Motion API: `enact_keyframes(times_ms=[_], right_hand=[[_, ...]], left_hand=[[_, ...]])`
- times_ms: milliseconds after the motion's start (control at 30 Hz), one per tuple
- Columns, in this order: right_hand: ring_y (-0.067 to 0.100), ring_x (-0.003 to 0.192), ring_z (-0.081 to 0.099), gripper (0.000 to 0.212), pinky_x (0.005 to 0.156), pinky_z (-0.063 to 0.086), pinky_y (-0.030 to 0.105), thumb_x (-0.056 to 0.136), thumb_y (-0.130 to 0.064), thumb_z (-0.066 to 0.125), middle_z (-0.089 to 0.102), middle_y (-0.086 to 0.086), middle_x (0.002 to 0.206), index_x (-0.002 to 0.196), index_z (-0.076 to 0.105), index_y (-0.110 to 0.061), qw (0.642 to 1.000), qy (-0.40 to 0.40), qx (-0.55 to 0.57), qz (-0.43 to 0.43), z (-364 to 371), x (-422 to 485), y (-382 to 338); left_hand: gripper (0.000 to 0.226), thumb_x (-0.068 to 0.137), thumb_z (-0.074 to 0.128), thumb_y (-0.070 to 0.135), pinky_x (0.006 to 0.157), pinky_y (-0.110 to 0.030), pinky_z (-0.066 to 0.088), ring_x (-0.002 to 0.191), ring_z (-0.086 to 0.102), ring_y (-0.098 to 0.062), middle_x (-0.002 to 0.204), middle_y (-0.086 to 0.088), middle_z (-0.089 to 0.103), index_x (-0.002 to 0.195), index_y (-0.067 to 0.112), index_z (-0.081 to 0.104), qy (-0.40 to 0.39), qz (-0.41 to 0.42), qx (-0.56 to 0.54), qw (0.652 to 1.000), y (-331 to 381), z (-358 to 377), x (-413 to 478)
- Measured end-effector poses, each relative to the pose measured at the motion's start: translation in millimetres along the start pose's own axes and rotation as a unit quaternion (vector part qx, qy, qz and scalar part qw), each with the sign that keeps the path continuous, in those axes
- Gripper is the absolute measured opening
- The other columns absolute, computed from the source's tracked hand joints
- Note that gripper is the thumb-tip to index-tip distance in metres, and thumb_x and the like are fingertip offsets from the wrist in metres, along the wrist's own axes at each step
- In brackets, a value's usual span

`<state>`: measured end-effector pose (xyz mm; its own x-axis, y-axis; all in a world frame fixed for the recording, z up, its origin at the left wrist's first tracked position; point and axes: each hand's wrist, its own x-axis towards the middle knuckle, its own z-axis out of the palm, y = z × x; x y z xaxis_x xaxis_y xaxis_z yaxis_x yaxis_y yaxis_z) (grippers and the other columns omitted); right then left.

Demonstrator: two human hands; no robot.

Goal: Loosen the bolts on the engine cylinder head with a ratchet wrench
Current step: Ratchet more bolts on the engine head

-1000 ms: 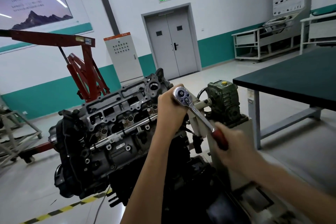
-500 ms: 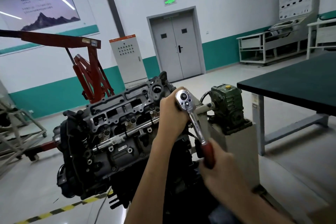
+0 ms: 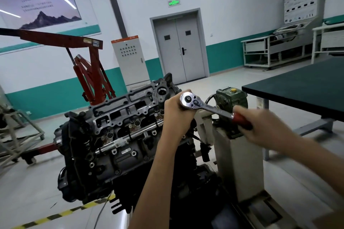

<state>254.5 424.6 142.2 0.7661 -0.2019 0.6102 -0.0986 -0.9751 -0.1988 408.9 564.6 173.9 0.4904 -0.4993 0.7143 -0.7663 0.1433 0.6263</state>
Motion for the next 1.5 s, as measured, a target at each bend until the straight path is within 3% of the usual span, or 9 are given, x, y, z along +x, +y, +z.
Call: enact_keyframes(times_ms=[167, 333, 533, 667, 800, 967, 1167, 1367, 1500], right_hand=[[0.024, 0.055, 0.057, 0.034, 0.053, 0.036, 0.022, 0.064, -0.001, 0.072, 0.057, 0.002, 0.064, 0.094, 0.058, -0.010, 0.998, 0.014, -0.061, -0.017, -13, 25, 9], [0.002, 0.052, 0.050, 0.035, 0.054, 0.042, 0.012, 0.076, -0.006, 0.067, 0.048, -0.010, 0.065, 0.109, 0.056, -0.013, 0.981, 0.037, 0.142, 0.131, 42, -27, -38], [0.003, 0.053, 0.053, 0.032, 0.042, 0.033, 0.003, 0.072, -0.002, 0.064, 0.049, -0.002, 0.053, 0.071, 0.047, -0.029, 0.898, 0.124, 0.369, 0.204, 93, -41, -134], [0.003, 0.048, 0.052, 0.034, 0.042, 0.033, 0.004, 0.071, 0.000, 0.064, 0.053, -0.002, 0.051, 0.074, 0.050, -0.031, 0.917, 0.087, 0.343, 0.187, 81, -41, -108], [0.006, 0.048, 0.052, 0.035, 0.049, 0.044, 0.010, 0.075, -0.006, 0.068, 0.049, -0.012, 0.060, 0.107, 0.057, -0.015, 0.982, -0.004, 0.163, 0.091, 41, -30, -36], [0.010, 0.055, 0.048, 0.030, 0.054, 0.034, 0.015, 0.067, 0.000, 0.072, 0.059, -0.001, 0.068, 0.092, 0.059, -0.009, 1.000, 0.017, -0.011, -0.017, -4, 10, 7], [-0.005, 0.048, 0.051, 0.032, 0.045, 0.035, 0.002, 0.069, 0.000, 0.072, 0.039, -0.018, 0.053, 0.096, 0.058, -0.009, 0.969, 0.107, 0.177, 0.133, 56, -36, -55], [0.004, 0.043, 0.049, 0.031, 0.040, 0.034, 0.005, 0.072, 0.000, 0.063, 0.049, 0.002, 0.053, 0.070, 0.047, -0.027, 0.884, 0.152, 0.395, 0.197, 97, -36, -137], [0.004, 0.041, 0.047, 0.026, 0.038, 0.030, 0.006, 0.071, 0.000, 0.064, 0.043, -0.004, 0.044, 0.074, 0.051, -0.022, 0.920, 0.111, 0.327, 0.185, 86, -41, -100]], left_hand=[[0.011, 0.078, 0.066, -0.004, 0.055, -0.025, 0.038, 0.058, 0.045, -0.010, 0.066, -0.012, 0.058, 0.072, 0.001, 0.059, -0.022, 0.011, -0.012, 1.000, -1, -7, -2], [0.011, 0.071, 0.061, 0.004, 0.054, -0.021, 0.035, 0.056, 0.042, -0.008, 0.059, 0.002, 0.051, 0.069, 0.008, 0.051, 0.027, 0.081, 0.027, 0.996, -2, 3, -6], [0.034, 0.077, 0.059, -0.002, 0.053, -0.023, 0.031, 0.055, 0.032, -0.003, 0.057, 0.011, 0.039, 0.062, 0.023, 0.041, 0.035, 0.047, -0.042, 0.997, -3, 8, -6], [0.040, 0.075, 0.056, -0.008, 0.050, -0.020, 0.028, 0.052, 0.031, -0.002, 0.053, 0.012, 0.039, 0.058, 0.023, 0.037, 0.011, 0.042, -0.017, 0.999, -3, 2, -2], [0.049, 0.073, 0.058, -0.015, 0.049, -0.012, 0.033, 0.049, 0.040, -0.001, 0.051, 0.016, 0.050, 0.054, 0.029, 0.046, -0.018, 0.023, 0.002, 1.000, -1, -3, 0], [0.048, 0.076, 0.063, -0.010, 0.051, -0.015, 0.036, 0.052, 0.042, -0.002, 0.054, 0.014, 0.052, 0.057, 0.032, 0.052, -0.024, 0.033, 0.004, 0.999, 3, -5, 1], [0.043, 0.072, 0.057, -0.013, 0.051, -0.019, 0.032, 0.053, 0.039, -0.004, 0.054, 0.014, 0.046, 0.062, 0.027, 0.043, 0.035, 0.066, 0.018, 0.997, 1, 6, -3], [0.021, 0.077, 0.060, -0.004, 0.052, -0.026, 0.030, 0.057, 0.032, -0.007, 0.058, -0.003, 0.041, 0.067, 0.005, 0.044, 0.040, 0.063, -0.029, 0.997, -3, 6, -7], [0.033, 0.076, 0.056, -0.010, 0.052, -0.027, 0.032, 0.054, 0.034, -0.004, 0.054, 0.012, 0.042, 0.062, 0.017, 0.043, 0.010, 0.021, -0.022, 0.999, -3, 5, -3]])
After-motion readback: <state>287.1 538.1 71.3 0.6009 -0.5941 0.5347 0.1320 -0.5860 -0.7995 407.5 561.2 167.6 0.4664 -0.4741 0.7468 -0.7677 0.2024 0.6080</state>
